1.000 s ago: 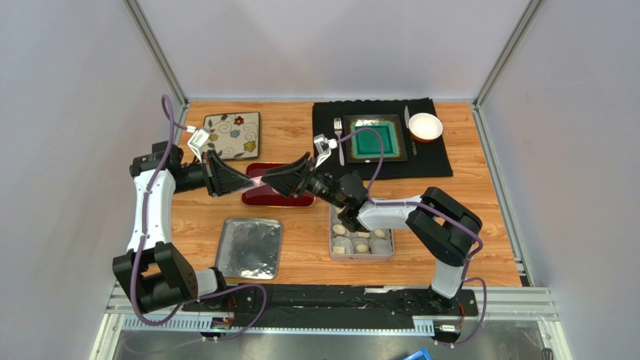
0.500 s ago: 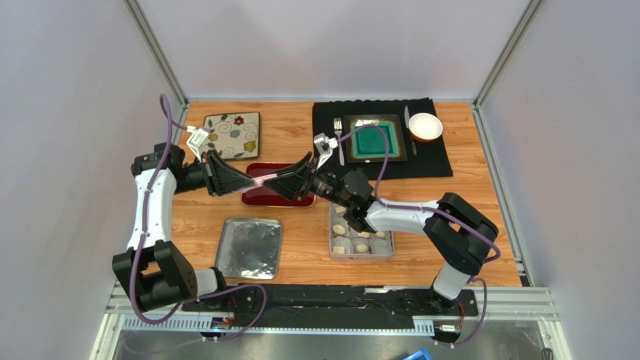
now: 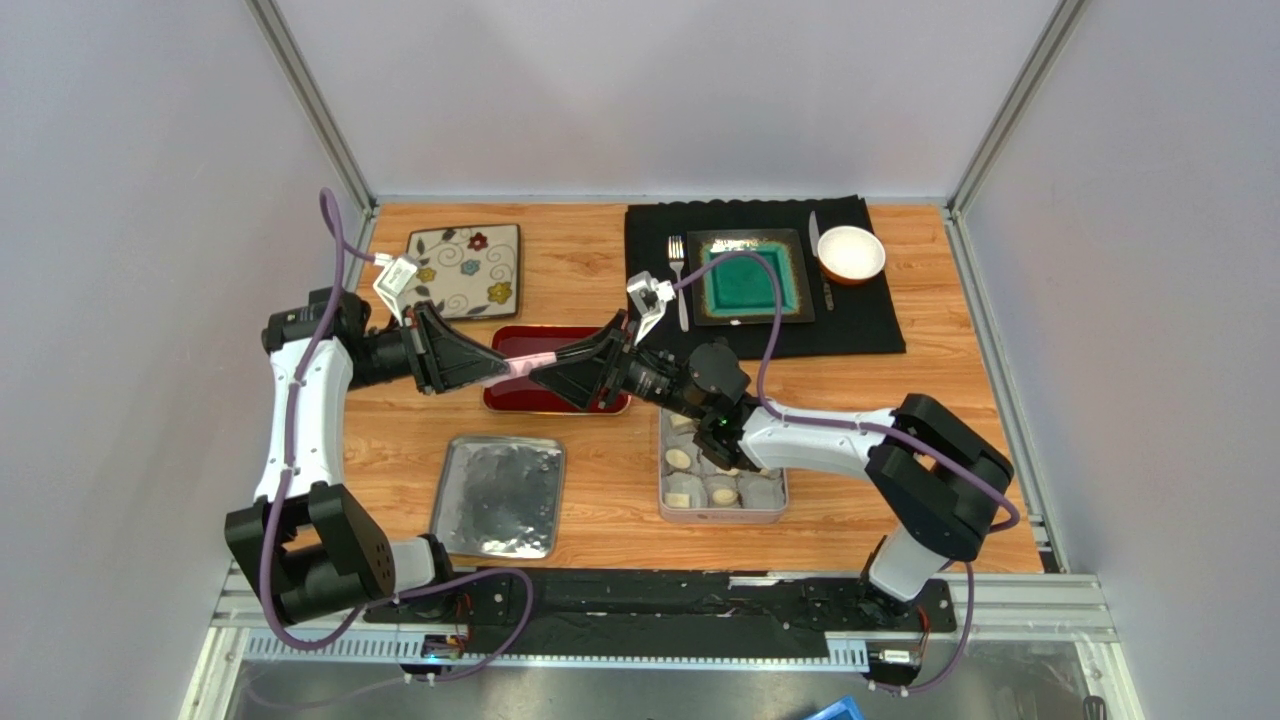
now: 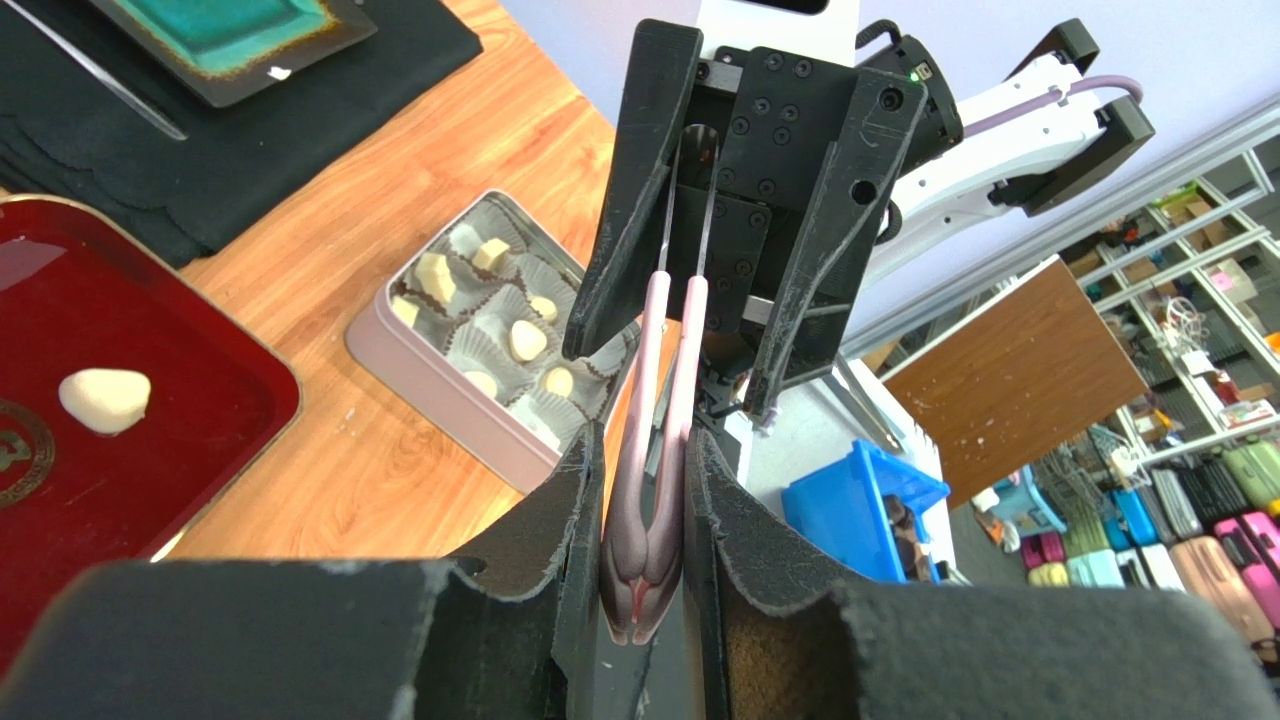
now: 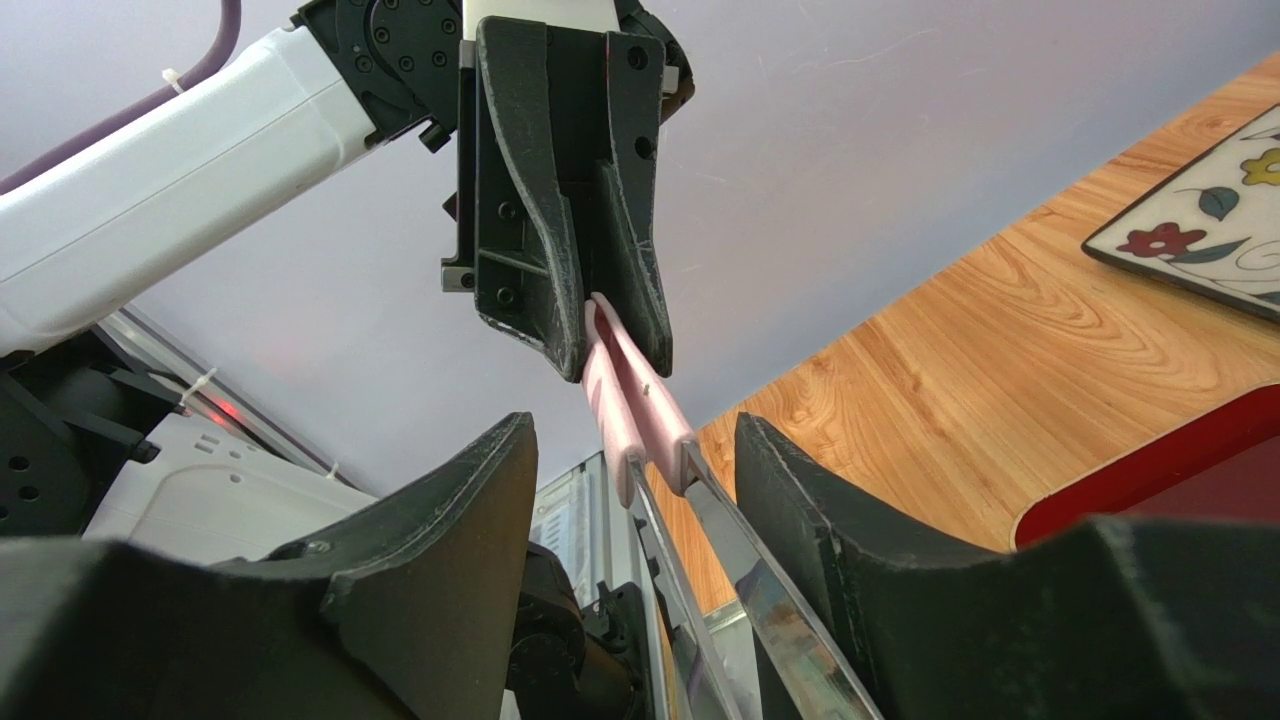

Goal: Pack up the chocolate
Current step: Pick up the clamp from the center of the board, then pick up the fake chocolate from the plate.

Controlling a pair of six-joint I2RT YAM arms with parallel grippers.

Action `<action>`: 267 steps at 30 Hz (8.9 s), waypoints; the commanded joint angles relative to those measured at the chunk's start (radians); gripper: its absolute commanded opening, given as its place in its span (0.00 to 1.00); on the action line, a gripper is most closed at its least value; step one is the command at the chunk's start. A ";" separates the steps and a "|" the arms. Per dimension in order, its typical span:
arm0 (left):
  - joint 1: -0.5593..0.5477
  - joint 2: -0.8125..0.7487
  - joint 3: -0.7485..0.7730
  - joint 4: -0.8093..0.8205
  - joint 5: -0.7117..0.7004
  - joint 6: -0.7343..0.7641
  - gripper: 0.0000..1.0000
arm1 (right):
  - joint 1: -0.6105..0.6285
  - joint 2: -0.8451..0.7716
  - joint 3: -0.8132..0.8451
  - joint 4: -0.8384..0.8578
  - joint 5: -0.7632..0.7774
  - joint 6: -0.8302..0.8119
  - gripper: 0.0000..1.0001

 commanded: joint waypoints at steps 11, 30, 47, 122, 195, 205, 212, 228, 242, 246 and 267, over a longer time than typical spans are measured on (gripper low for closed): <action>0.078 -0.015 0.011 -0.079 0.205 0.010 0.00 | -0.048 -0.118 -0.053 0.250 0.103 -0.004 0.55; 0.084 -0.011 0.059 -0.082 0.205 -0.025 0.00 | -0.031 0.037 -0.040 0.444 0.051 0.123 0.59; 0.087 -0.024 0.149 -0.082 0.208 -0.042 0.00 | -0.016 0.131 0.041 0.469 0.071 0.209 0.65; 0.106 0.015 0.143 -0.082 0.208 -0.148 0.00 | 0.007 0.174 0.174 0.474 0.218 0.236 0.41; -0.316 -0.147 -0.070 0.857 -0.815 -0.476 0.96 | -0.028 -0.212 0.140 -0.811 0.362 -0.529 0.00; -0.109 -0.190 -0.392 0.966 -0.846 -0.670 0.97 | -0.024 -0.067 0.200 -0.804 0.427 -0.580 0.03; -0.085 -0.136 -0.521 0.991 -0.858 -0.619 0.97 | -0.024 0.029 0.289 -0.831 0.438 -0.570 0.23; -0.015 -0.147 -0.582 1.006 -0.782 -0.595 0.98 | -0.022 0.108 0.357 -0.874 0.467 -0.554 0.42; -0.008 -0.159 -0.566 0.998 -0.763 -0.614 0.99 | -0.024 0.145 0.351 -0.878 0.476 -0.552 0.42; -0.009 -0.163 -0.569 0.997 -0.759 -0.614 0.99 | -0.025 0.160 0.349 -0.876 0.471 -0.546 0.42; 0.009 -0.169 -0.555 0.994 -0.723 -0.628 0.99 | -0.044 0.198 0.348 -0.870 0.444 -0.526 0.43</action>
